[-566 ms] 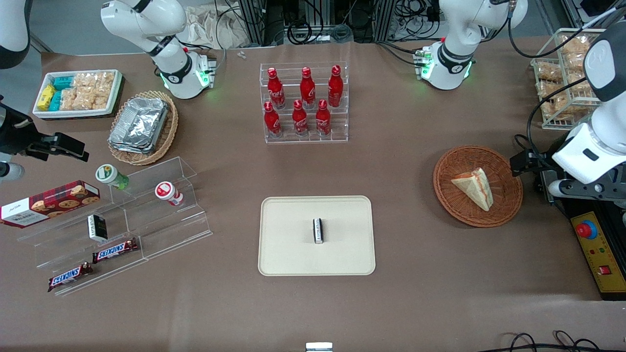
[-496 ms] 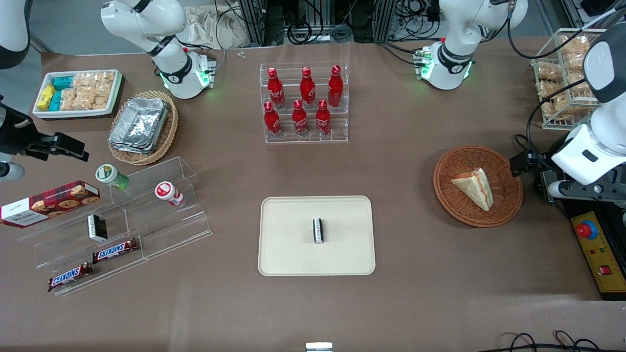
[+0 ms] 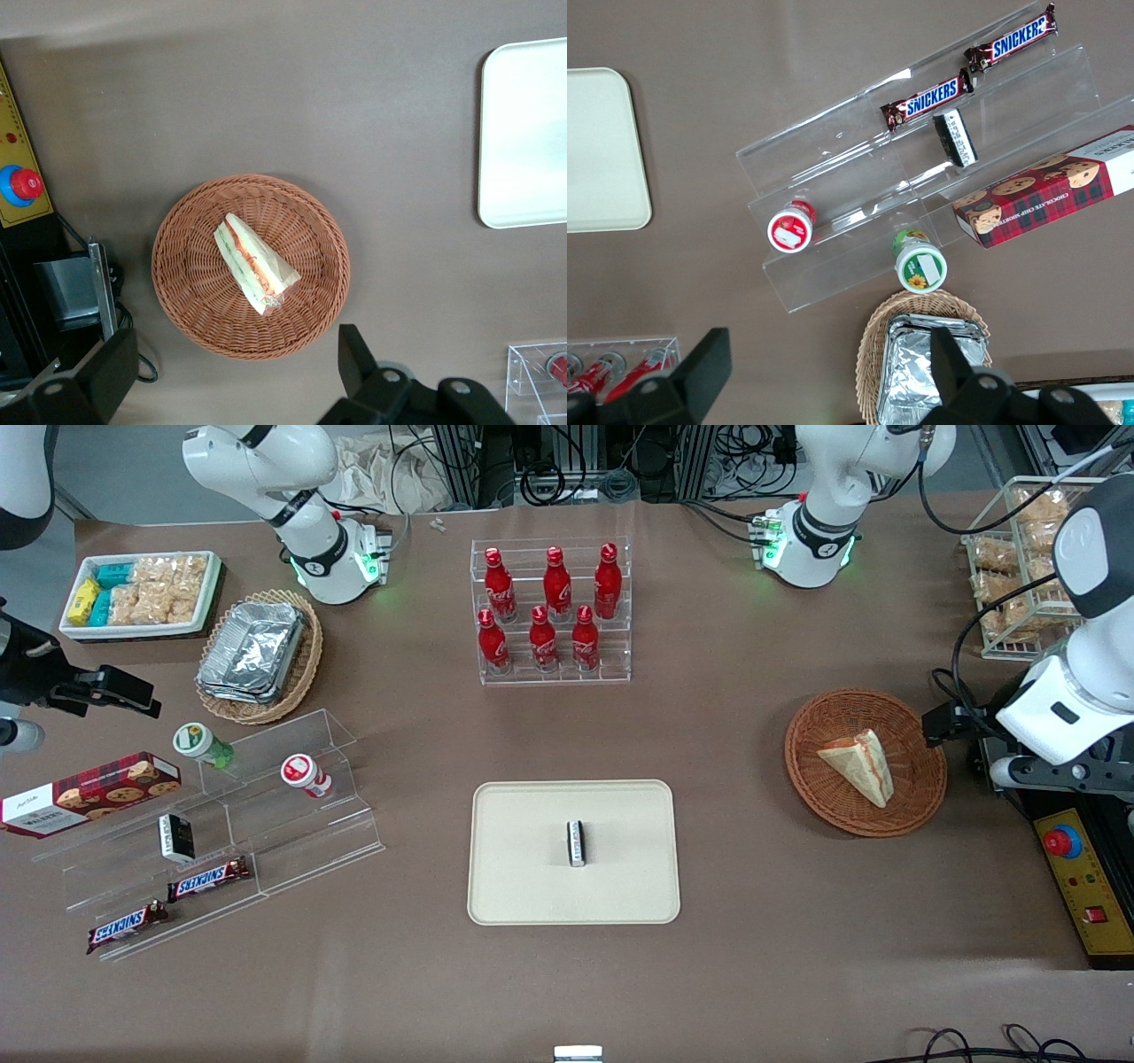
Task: Place sandwich from basket to tray
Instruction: 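Move the left gripper toward the sandwich in the wicker basket, then position the open left gripper above the wrapped sandwich, aligned with it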
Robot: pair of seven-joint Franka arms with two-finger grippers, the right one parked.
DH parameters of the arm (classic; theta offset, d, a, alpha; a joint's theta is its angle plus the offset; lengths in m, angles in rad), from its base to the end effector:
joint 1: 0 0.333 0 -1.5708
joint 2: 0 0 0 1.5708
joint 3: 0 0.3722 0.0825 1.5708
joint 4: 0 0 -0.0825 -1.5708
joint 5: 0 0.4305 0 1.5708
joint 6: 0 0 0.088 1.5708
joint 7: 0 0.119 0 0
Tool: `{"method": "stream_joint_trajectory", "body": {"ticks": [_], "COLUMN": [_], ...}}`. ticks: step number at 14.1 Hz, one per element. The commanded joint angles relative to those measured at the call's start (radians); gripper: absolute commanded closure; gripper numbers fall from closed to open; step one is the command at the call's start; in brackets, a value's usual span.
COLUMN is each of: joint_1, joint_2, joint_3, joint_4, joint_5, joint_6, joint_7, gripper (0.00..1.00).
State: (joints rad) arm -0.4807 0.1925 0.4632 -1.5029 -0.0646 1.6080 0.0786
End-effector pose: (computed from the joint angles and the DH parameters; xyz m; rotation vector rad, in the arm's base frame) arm 0.6608 -0.0466 0.5965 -3.1169 0.1498 0.1058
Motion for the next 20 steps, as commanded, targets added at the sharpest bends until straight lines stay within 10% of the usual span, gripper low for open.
{"method": "stream_joint_trajectory", "body": {"ticks": [1, 11, 20], "joint_1": [0.013, -0.016, -0.004], "joint_2": [0.021, -0.116, -0.189], "joint_3": [0.005, 0.0, 0.003], "joint_4": [-0.019, -0.572, -0.781], "joint_5": [-0.017, 0.022, 0.02], "joint_6": [-0.007, 0.433, 0.605], "joint_7": [-0.014, -0.798, -0.85], "gripper": [0.0, 0.0, 0.0]}}
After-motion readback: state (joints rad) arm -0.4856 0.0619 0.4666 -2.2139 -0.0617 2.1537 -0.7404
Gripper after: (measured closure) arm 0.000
